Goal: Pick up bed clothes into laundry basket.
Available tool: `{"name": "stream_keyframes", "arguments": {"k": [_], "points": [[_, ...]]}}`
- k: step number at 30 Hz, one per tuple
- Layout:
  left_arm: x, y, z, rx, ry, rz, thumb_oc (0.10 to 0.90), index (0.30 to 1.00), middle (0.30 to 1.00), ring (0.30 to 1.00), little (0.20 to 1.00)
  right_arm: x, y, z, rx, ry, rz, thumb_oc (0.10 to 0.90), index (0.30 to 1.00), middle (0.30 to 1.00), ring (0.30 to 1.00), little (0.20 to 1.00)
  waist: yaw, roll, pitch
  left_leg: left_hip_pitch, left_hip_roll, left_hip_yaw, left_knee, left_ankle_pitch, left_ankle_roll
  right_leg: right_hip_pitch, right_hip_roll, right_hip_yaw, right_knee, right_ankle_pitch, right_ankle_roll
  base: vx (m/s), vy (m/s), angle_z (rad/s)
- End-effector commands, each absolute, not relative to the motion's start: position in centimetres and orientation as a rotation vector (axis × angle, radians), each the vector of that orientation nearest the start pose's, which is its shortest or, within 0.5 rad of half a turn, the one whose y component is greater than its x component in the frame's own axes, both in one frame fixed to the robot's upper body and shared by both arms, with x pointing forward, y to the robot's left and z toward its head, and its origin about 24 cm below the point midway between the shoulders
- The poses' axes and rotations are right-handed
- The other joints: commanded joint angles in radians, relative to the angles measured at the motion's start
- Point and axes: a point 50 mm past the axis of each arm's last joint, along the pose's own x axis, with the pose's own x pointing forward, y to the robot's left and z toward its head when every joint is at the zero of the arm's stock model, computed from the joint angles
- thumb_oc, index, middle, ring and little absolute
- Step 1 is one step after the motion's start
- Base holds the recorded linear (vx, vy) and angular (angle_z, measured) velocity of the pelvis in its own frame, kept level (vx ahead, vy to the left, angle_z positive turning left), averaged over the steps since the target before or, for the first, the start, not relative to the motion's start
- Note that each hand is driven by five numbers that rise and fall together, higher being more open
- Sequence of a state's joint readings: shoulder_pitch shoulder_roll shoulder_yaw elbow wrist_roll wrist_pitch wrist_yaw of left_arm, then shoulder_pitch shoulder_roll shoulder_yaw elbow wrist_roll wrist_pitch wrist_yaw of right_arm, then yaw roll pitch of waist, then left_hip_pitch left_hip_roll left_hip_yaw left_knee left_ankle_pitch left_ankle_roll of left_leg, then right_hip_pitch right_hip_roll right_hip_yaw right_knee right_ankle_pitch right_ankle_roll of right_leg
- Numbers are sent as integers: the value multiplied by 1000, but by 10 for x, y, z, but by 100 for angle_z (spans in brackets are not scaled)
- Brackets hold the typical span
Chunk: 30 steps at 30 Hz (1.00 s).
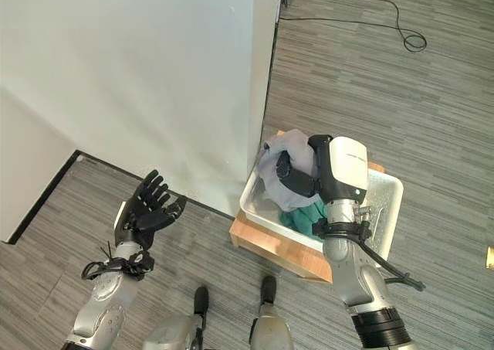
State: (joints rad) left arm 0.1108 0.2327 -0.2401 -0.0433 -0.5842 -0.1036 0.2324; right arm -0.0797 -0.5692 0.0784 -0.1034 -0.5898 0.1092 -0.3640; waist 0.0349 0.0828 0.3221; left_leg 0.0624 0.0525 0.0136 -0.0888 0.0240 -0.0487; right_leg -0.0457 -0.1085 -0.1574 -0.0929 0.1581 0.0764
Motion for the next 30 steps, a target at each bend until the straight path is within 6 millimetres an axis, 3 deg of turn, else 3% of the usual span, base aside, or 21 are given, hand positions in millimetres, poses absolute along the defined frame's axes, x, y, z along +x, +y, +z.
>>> {"name": "stream_keyframes", "arguments": {"k": [1, 12, 19, 23, 24, 28, 29, 30], "points": [[240, 149, 71, -338, -152, -18, 800, 900, 900, 900, 900, 258, -237, 166, -1149, -565, -495, 400, 300, 300, 300, 300, -24, -35, -71, 4, 37, 30, 2, -59, -14, 105, -53, -11, 39, -192, 61, 0, 0, 0], [236, 151, 71, -321, -153, -7, 800, 900, 900, 900, 900, 225, -279, 113, -1185, -261, -592, 400, 300, 300, 300, 300, -70, -30, -48, -1, 34, 58, 2, -65, -11, 81, -59, 13, 41, -186, 66, -5, -1, -2], [237, 148, 70, -331, -144, -33, 800, 900, 900, 900, 900, 235, -302, 106, -1264, -168, -659, 400, 300, 300, 300, 300, -69, -24, -46, 1, 35, 72, 2, -67, -10, 78, -61, 23, 31, -179, 67, -11, -18, -13], [238, 147, 63, -310, -109, -63, 800, 900, 900, 900, 900, 264, -325, 133, -1366, -175, -719, 400, 300, 300, 300, 300, -42, -25, -39, -12, 35, 74, 2, -61, -14, 67, -62, 19, 18, -167, 70, -11, -33, -12], [239, 147, 63, -312, -111, -62, 800, 900, 900, 900, 900, 265, -325, 133, -1366, -177, -720, 400, 300, 300, 300, 300, -43, -24, -38, -13, 35, 75, 2, -61, -14, 66, -62, 20, 18, -167, 70, 0, 0, 0], [238, 148, 59, -297, -94, -69, 800, 900, 900, 900, 900, 286, -328, 171, -1433, -255, -754, 400, 300, 300, 300, 300, -20, -22, -19, -52, 33, 68, 2, -43, -19, 31, -65, 11, 15, -154, 72, -66, -19, 0], [240, 149, 55, -297, -81, -64, 800, 900, 900, 900, 900, 294, -322, 192, -1443, -323, -767, 400, 300, 300, 300, 300, -11, -22, -11, -80, 32, 67, 2, -32, -23, 11, -64, 6, 11, -149, 72, -100, -11, 3], [239, 150, 54, -299, -75, -59, 800, 900, 900, 900, 900, 296, -320, 199, -1445, -347, -768, 400, 300, 300, 300, 300, -6, -22, -6, -89, 32, 65, 2, -28, -24, 3, -65, 5, 9, -147, 73, -77, -9, 3]]}}
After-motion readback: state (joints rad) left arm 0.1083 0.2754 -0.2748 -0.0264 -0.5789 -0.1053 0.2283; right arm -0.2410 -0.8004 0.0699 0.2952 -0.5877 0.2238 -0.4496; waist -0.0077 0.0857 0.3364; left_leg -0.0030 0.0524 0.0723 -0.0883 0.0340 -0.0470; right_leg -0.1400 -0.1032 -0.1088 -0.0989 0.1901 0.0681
